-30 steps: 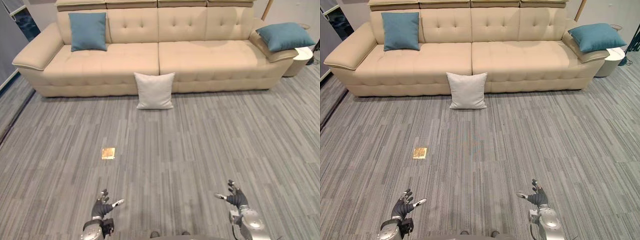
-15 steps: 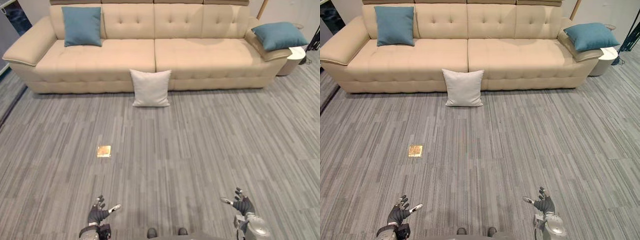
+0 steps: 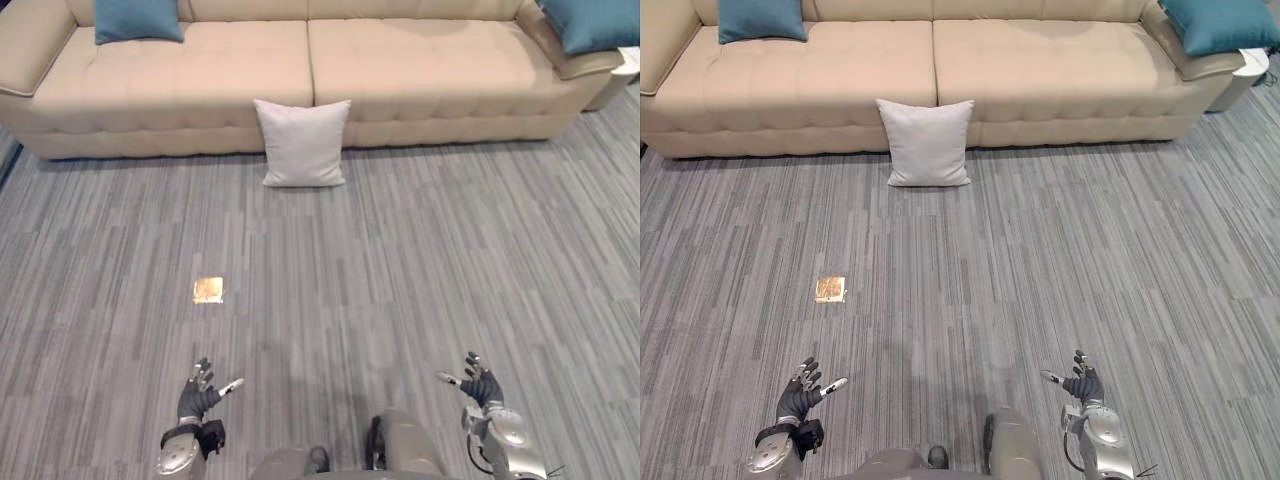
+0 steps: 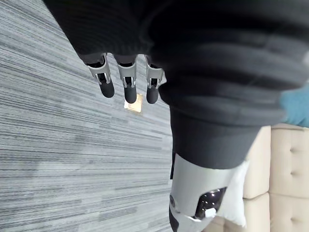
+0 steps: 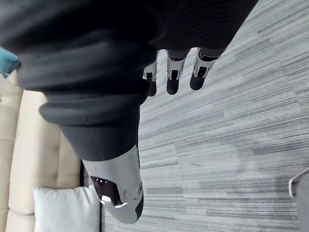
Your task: Pick up cushions and gather them together orderly.
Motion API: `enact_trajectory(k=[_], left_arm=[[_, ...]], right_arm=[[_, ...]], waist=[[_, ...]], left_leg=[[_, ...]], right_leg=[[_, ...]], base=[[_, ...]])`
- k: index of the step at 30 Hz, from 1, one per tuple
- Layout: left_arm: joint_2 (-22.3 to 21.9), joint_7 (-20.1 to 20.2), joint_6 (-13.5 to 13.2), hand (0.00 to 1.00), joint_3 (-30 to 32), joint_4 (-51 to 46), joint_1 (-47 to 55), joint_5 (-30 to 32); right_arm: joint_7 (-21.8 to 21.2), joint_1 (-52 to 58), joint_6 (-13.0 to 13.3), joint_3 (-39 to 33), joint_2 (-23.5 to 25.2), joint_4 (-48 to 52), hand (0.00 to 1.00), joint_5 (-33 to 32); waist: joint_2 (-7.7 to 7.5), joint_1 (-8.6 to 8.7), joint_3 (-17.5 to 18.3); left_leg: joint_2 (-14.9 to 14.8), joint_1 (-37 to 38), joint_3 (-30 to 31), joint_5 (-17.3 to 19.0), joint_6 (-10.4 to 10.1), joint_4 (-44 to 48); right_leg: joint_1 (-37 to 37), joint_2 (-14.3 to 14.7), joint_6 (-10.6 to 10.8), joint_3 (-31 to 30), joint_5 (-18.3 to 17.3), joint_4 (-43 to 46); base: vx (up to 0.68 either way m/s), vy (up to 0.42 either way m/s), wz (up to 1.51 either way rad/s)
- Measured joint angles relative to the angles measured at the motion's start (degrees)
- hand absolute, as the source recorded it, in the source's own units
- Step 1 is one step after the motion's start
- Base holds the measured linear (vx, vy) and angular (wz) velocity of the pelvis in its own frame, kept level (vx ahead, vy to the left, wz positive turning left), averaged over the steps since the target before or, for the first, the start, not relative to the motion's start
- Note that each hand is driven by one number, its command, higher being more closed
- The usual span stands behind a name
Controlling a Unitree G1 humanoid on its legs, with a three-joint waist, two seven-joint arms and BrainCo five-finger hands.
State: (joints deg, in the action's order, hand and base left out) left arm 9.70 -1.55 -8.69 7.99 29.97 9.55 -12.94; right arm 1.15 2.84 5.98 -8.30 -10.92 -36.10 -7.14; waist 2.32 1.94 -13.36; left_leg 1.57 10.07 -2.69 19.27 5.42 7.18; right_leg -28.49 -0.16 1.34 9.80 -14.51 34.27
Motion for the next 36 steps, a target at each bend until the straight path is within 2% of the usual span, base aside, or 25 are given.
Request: enact_trajectory(k=[1, 3, 4, 5, 6, 7, 8, 10, 12, 14, 15, 17, 18, 19, 21, 23, 24, 25, 27, 30, 31, 33, 34, 35, 36], left_arm=[[0.1, -0.1, -0.1, 0.0, -1.1, 0.0, -0.9, 0.0], [-0.1, 0.0, -0.3, 0.0, -1.5, 0.0, -1.1, 0.0], [-1.0, -0.1, -0.3, 0.0, -1.4, 1.0, -1.8, 0.0], [-1.0, 0.0, -0.3, 0.0, -1.4, 1.2, -2.4, 0.1], [-1.3, 0.0, -0.3, 0.0, -1.3, 1.2, -2.5, 0.1], [-2.3, 0.0, -0.3, 0.0, -0.9, 1.3, -2.2, 0.0], [-2.6, 0.0, -0.3, 0.0, -0.8, 1.3, -1.9, 0.1], [-2.6, 0.1, -0.6, 0.0, -0.7, 0.6, -1.8, 0.0], [-3.0, 0.2, -0.5, 0.0, -0.8, -0.1, -1.6, 0.0], [-2.8, 0.2, -0.5, 0.0, -0.8, 0.0, -1.5, 0.0], [-2.9, 0.3, -0.4, 0.0, -0.8, 0.1, -0.8, 0.1], [-3.0, 0.3, -0.4, 0.0, -0.6, 0.5, 0.8, 0.1], [-3.0, 0.2, -0.4, 0.0, -0.6, 1.4, 1.5, 0.1], [-3.0, 0.1, -0.3, 0.0, -0.3, 3.3, 1.9, 0.1], [-3.1, 0.1, -0.1, 0.0, 1.2, 4.3, 1.7, 0.1], [-3.7, 0.2, 0.0, 0.0, 1.1, 5.0, 2.4, 0.1], [-3.7, 0.2, 0.2, 0.0, 1.0, 5.7, 2.4, 0.1], [-3.6, 0.0, 0.6, 0.0, 0.9, 6.2, 2.4, 0.1], [-2.9, -0.1, 0.5, 0.0, 0.8, 6.2, 2.4, 0.1], [-1.6, -0.1, 0.5, 0.0, 0.8, 6.6, 0.3, 0.1], [-1.5, -0.1, 0.5, 0.0, 0.8, 6.6, -0.3, 0.0], [-1.4, -0.1, 0.5, 0.0, 0.9, 6.7, -0.4, 0.1], [-2.6, -0.2, 0.5, 0.0, 1.0, 7.4, -1.0, 0.1], [-2.7, -0.2, 0.5, 0.0, 1.1, 7.4, -1.2, 0.1], [-3.1, -0.3, 0.5, 0.0, 1.1, 7.4, -1.3, 0.1]], right_arm=[[0.1, 0.2, 0.0, 0.1, -0.5, 0.6, 0.0, 0.0], [0.1, 2.2, 0.0, 0.3, -0.8, 1.7, 0.0, 0.0], [0.2, 1.5, -0.5, 0.2, -1.2, 1.4, 0.0, 0.0], [0.1, 1.2, -0.4, 0.3, -0.7, 2.5, 0.0, 0.1], [0.0, 1.2, -0.4, 0.6, -0.8, 3.1, 0.0, 0.1], [0.0, 1.2, -0.4, 1.5, -0.9, 3.8, 0.0, 0.1], [0.0, 1.2, -0.3, 2.0, -0.7, 3.8, 0.0, 0.1], [0.4, 1.8, -0.1, 2.7, 2.0, 6.1, 0.0, -0.1], [1.1, 1.6, 0.3, 2.6, 3.2, 8.4, 0.0, -0.7], [1.3, 0.3, 0.4, 2.6, 3.1, 7.6, 0.0, -1.4], [1.4, -0.3, 0.4, 2.5, 2.8, 6.8, 0.0, -1.4], [1.4, -0.8, 0.4, 1.9, 2.4, 4.6, 0.0, -1.4], [1.6, -0.6, 0.4, 1.3, 2.3, 3.2, 0.0, -1.4], [1.8, -1.0, -0.1, 1.4, 2.7, 1.0, 0.0, -1.4], [1.6, -0.2, -0.1, 1.3, 2.8, 0.9, 0.0, -1.3], [1.1, -0.5, -0.1, 1.7, 3.3, 0.8, 0.0, -1.2], [1.1, -0.8, -0.1, 2.5, 3.4, 0.3, 0.0, -1.1], [1.1, -1.1, -0.2, 3.5, 3.4, -0.6, 0.0, -0.3], [0.9, -0.9, -0.1, 5.6, 3.2, -0.6, 0.0, 1.1], [0.9, -0.6, 0.0, 6.0, 2.8, -0.4, 0.0, 1.3], [0.9, 0.3, -0.2, 5.9, 2.2, -0.8, 0.0, 1.3], [0.9, 2.4, -0.3, 5.7, 1.6, -0.8, 0.0, 2.0], [0.9, 3.0, -0.8, 5.2, 0.6, -1.1, 0.0, 2.4], [0.9, 3.2, -1.1, 4.9, 0.8, -0.5, 0.0, 2.6], [0.9, 3.3, -1.1, 4.9, 0.8, 0.3, 0.0, 2.6]], waist=[[0.39, 0.66, -0.4], [-0.09, 1.07, -0.2], [2.26, 1.21, -0.5], [2.04, 1.65, -0.5], [1.98, 1.83, -0.8], [1.97, 1.86, -1.6], [1.74, 1.76, -1.9], [-0.08, -0.4, -2.8], [-1.22, -2.76, -3.1], [-2.05, -3.69, -3.6], [-2.86, -4.53, -4.0], [-2.56, -5.28, -3.6], [-1.74, -6.05, -3.0], [-3.19, -6.29, -2.2], [-4.53, -6.02, -0.7], [-4.76, -6.01, -0.8], [-4.71, -5.84, -0.9], [-4.32, -5.48, -1.0], [-3.61, -4.08, -0.6], [-2.89, -2.27, -1.0], [-2.9, -1.67, -1.0], [-3.35, -0.73, -0.8], [-1.31, -0.7, -0.3], [-1.02, -0.82, 0.0], [-0.96, -0.76, 0.0]], left_leg=[[-0.7, 1.6, 0.9, 0.8, -1.6, -0.1], [-0.6, 5.0, 1.3, 2.8, -5.1, 0.3], [-2.8, 5.0, 0.6, 2.9, -7.2, 3.7], [-2.7, 2.0, -0.7, -0.4, -11.8, 11.0], [-2.8, 0.0, -1.5, -3.7, -11.9, 16.4], [-3.7, -4.5, -3.4, -14.1, -11.1, 29.9], [-5.5, -7.2, -3.9, -16.9, -11.2, 37.0], [-12.4, -18.1, -9.6, -10.9, -4.5, 58.7], [-13.6, -26.4, -11.4, -7.9, -2.6, 59.0], [-12.4, -33.4, -10.4, -6.0, -3.1, 49.5], [-9.6, -36.3, -8.7, -6.5, -4.3, 36.4], [-7.1, -36.0, -5.1, -10.0, -8.5, 19.5], [-7.6, -35.8, -3.9, -16.0, -8.7, 16.1], [-6.0, -36.8, -4.4, -14.4, -5.5, 21.3], [-4.6, -36.8, -7.1, -7.8, -3.6, 26.7], [-4.2, -30.6, -10.8, -2.4, -1.3, 28.6], [-3.5, -26.4, -11.8, -0.4, -0.9, 27.7], [-2.8, -20.3, -12.0, 1.1, -0.5, 25.4], [-2.2, -11.3, -11.9, 1.5, -0.3, 18.2], [-2.7, -4.7, -10.3, 1.4, -0.4, 11.4], [-2.7, -2.5, -8.9, 1.4, -0.7, 9.8], [-2.6, 0.2, -5.4, 2.9, -5.0, 10.0], [-4.3, 0.2, -3.1, 3.5, -6.8, 12.6], [-5.3, -2.6, -2.3, 0.7, -10.3, 19.2], [-5.5, -4.7, -2.3, -1.7, -10.7, 24.4]], right_leg=[[-1.5, 1.7, -0.8, 1.3, 4.8, -6.8], [-1.8, 2.5, -6.4, 1.8, 18.1, -14.3], [-2.1, 3.1, -7.4, 3.4, 16.5, -9.8], [-1.1, 2.5, -7.3, 3.5, 12.8, -8.3], [0.6, 2.3, -7.1, 3.4, 11.4, -8.5], [6.2, 2.4, -6.7, 2.8, 9.6, -11.1], [9.5, 2.6, -6.8, 2.6, 9.2, -13.0], [21.3, 3.4, -7.2, 0.8, 7.2, -19.2], [27.5, 2.9, -6.6, -1.1, 5.6, -23.6], [31.7, 1.4, -4.6, -2.5, 3.8, -25.8], [34.9, -0.8, -2.7, -3.9, 1.5, -26.6], [37.2, -2.2, -1.0, -5.7, -1.2, -26.8], [38.4, -2.2, 0.4, -7.7, -3.8, -26.5], [38.7, -4.2, 1.1, -9.9, -5.8, -24.1], [36.5, -7.0, 3.1, -13.7, -6.4, -16.7], [30.8, -8.8, 11.0, -17.1, -2.9, 3.6], [27.3, -9.2, 12.8, -16.9, -1.9, 14.3], [23.7, -9.7, 9.7, -14.5, -2.6, 24.2], [16.0, -9.1, 4.3, -7.5, -5.4, 27.3], [7.3, -5.5, 2.5, -3.1, -5.2, 11.5], [6.1, -3.2, 1.6, -3.2, -1.6, -0.7], [6.7, -0.5, -1.5, -5.6, 14.0, -12.9], [7.0, 0.1, -2.6, -4.1, 14.9, -10.5], [8.4, -0.1, -3.5, -3.0, 12.4, -10.6], [9.7, -0.1, -3.5, -2.8, 11.6, -11.5]], base=[[0.6, 0.013, 0.64], [0.67, 0.0, 0.48], [0.84, -0.043, 0.27], [0.85, -0.056, 0.19], [0.84, -0.073, 0.22], [0.57, -0.053, 0.12], [0.68, -0.06, 0.14], [0.62, -0.058, -0.02], [0.52, 0.008, -0.27], [0.65, 0.137, -0.34], [0.85, 0.263, -0.43], [0.62, 0.258, -0.55], [0.53, 0.283, -0.71], [0.7, 0.362, -0.58], [0.72, 0.352, -0.43], [0.66, 0.32, -0.73], [0.61, 0.258, -0.68], [0.59, 0.194, -0.59], [0.61, 0.137, -0.33], [0.63, 0.043, 0.24], [0.61, -0.02, 0.67], [0.63, -0.067, 0.81], [0.63, -0.095, 0.66], [0.63, -0.096, 0.52], [0.59, -0.1, 0.33]])
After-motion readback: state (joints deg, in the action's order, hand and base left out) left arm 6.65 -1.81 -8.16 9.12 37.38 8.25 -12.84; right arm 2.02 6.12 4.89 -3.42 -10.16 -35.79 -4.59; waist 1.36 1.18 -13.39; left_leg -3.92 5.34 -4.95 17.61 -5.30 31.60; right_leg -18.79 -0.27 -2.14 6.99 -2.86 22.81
